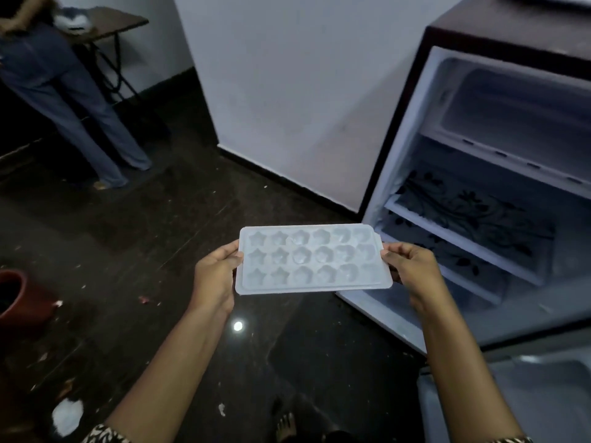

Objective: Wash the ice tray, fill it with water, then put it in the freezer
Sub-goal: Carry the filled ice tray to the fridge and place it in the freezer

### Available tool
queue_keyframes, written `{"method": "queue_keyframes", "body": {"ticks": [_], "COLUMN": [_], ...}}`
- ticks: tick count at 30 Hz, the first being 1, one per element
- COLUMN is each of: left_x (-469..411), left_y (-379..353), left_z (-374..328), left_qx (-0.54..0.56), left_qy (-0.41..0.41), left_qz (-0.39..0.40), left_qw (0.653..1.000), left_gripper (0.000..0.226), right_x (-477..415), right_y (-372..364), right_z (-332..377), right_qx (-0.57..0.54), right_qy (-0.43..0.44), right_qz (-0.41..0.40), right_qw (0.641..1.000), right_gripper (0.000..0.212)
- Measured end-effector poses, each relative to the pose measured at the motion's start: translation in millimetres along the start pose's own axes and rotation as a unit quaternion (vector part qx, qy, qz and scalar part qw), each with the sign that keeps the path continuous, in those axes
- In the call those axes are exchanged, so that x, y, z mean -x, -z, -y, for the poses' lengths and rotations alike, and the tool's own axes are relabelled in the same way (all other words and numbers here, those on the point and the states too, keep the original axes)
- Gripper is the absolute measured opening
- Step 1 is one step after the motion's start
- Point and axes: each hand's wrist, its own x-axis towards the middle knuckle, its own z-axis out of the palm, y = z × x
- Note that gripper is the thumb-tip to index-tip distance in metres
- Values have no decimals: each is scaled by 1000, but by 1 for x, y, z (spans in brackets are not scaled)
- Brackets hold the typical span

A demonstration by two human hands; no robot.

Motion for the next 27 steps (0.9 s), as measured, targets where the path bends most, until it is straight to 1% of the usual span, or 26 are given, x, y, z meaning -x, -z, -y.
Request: {"method": "queue_keyframes", "body": {"ticks": [2, 5, 11, 18, 23, 27], "left_x": [-7, -14, -22, -26, -27, -26], "left_y": [-20, -39, -90, -145, -184, -215], "left_z": [-2, -3, -3, 7, 16, 18], "left_qx": [-20, -29, -57, -57, -58, -69], "left_qy": [-2, -3, 0, 6, 7, 5], "left_qz": [37, 56, 108, 141, 158, 177], "left_qw": [999, 998, 992, 988, 986, 982], "left_gripper": [28, 26, 22, 24, 32, 34], "right_x": [-2, -6, -13, -24, -29, -37], "right_y": [15, 29, 67, 108, 134, 157], "right_z": [-1, -3, -8, -18, -18, -17], "right_qx": [-12, -20, -52, -64, -81, -94], "right_qy": [1, -5, -17, -12, -11, -12], "right_qz": [-40, -62, -122, -161, -190, -213], "right_qw": [999, 998, 991, 985, 978, 972], "right_gripper": [14, 9, 9, 7, 16, 8]}}
